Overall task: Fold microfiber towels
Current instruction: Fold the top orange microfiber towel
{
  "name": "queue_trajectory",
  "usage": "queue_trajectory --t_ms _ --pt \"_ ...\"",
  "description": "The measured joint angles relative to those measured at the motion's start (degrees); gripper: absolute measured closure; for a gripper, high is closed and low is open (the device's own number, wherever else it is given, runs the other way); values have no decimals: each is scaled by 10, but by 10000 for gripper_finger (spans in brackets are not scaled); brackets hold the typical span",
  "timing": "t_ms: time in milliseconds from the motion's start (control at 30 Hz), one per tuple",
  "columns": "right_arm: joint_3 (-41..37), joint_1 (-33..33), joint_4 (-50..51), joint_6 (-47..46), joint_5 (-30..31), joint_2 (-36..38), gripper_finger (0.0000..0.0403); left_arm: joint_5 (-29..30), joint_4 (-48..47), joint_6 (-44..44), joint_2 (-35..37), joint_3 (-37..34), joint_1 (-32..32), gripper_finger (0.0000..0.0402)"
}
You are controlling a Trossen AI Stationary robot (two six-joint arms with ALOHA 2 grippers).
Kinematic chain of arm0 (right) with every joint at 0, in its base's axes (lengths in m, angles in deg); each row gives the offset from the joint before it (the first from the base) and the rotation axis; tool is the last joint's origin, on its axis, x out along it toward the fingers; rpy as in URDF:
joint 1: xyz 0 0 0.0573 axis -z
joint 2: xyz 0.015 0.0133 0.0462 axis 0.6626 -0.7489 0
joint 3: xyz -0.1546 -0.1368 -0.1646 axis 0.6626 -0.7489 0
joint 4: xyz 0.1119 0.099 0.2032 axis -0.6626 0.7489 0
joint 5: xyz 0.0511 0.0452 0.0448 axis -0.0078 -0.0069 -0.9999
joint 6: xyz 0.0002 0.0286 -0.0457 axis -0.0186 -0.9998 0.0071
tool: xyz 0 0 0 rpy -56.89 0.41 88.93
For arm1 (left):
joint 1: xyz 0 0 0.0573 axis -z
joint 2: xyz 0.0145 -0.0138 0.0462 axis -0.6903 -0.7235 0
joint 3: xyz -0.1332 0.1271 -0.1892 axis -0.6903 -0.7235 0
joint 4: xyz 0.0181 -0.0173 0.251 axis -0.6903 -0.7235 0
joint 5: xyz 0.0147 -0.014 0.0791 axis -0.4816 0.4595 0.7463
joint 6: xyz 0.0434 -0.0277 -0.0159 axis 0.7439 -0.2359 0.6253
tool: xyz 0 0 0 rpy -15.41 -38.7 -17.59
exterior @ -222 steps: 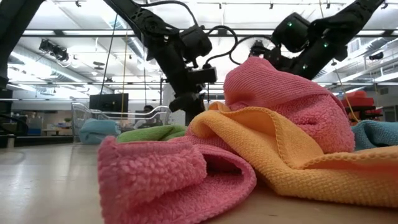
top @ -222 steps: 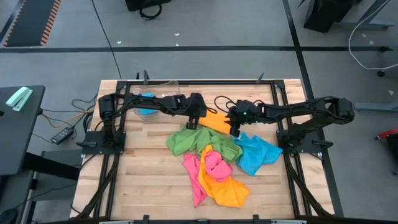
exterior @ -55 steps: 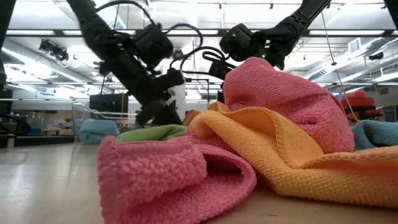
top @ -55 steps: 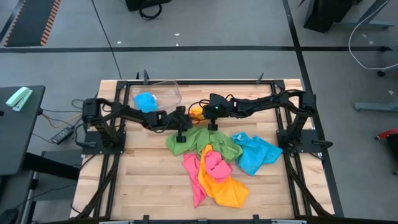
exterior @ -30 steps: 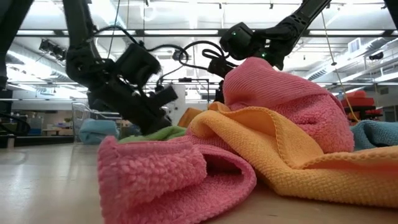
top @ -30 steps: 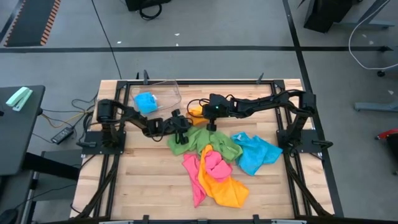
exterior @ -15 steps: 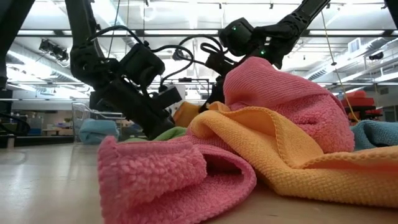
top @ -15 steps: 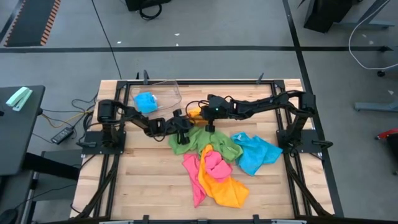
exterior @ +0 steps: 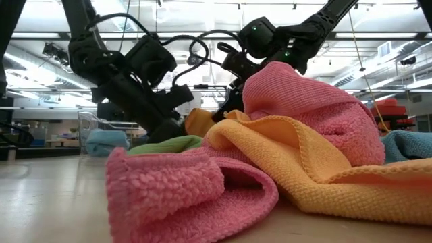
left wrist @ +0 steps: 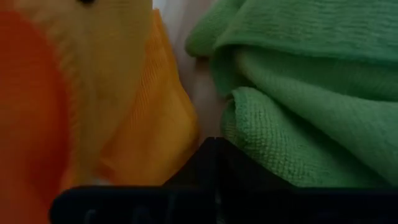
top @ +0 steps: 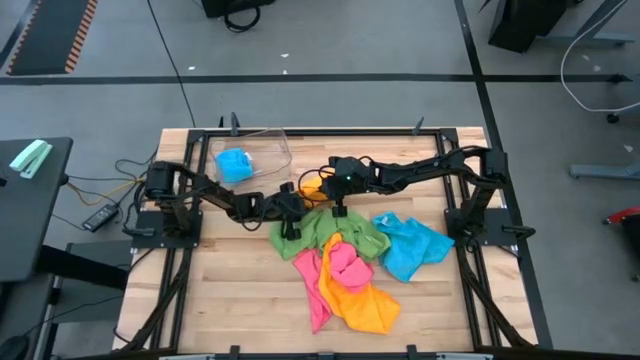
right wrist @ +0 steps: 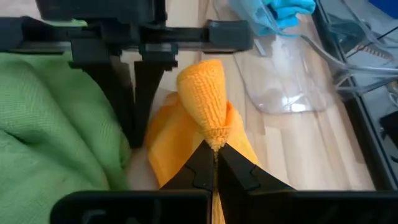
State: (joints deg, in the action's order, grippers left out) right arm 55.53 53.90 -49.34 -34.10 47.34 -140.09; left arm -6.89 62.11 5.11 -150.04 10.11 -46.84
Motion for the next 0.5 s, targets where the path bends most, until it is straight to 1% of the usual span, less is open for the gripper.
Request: queue_trajectory --t_ms 267,500 --pt "0 -3 14 -16 -8 0 388 2 -56 10 60 1 2 338" --pt "0 -2 19 -20 -10 0 388 20 -55 35 88 1 5 296"
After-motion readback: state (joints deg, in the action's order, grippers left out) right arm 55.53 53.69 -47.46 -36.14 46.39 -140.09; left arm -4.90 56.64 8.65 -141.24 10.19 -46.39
